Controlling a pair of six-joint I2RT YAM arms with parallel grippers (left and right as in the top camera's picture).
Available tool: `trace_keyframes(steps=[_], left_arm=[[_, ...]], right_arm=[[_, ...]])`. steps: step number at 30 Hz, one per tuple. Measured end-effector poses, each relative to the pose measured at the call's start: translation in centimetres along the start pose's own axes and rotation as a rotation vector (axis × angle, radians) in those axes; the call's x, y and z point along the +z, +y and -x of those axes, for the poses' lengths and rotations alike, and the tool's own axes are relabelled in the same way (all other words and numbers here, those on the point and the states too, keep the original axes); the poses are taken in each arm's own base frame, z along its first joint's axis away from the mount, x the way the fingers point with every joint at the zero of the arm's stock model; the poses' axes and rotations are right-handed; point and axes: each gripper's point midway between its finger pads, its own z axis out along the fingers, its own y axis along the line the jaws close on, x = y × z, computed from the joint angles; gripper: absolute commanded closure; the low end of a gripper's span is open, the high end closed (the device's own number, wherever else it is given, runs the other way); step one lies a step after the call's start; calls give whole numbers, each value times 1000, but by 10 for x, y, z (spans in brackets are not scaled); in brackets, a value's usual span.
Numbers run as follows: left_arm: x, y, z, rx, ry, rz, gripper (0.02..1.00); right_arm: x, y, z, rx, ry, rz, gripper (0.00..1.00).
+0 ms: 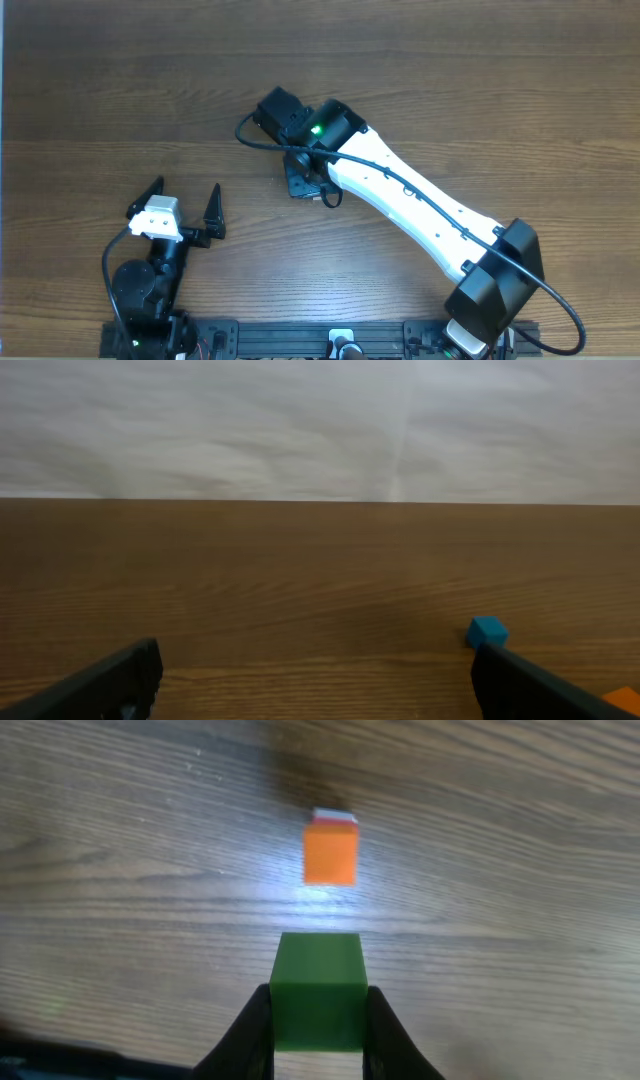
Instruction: Stack Cubes
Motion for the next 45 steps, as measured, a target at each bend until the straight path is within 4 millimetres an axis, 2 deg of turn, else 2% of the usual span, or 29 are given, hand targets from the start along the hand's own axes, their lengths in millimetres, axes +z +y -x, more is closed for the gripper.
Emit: trace_keyframes(steps=[6,14,22,34,45], left_arm=[[0,0,0,0,0,0,18],[0,0,0,0,0,0,18],[0,0,0,0,0,0,18],[0,0,0,0,0,0,18],[0,0,0,0,0,0,18]], right_arm=[[11,4,2,15,0,31,989],[14,-2,13,57,-22,42,989],[30,-6,12,70,-20,39,991],[31,-4,22,79,-51,58,989],[35,-6,21,82,-42,51,989]])
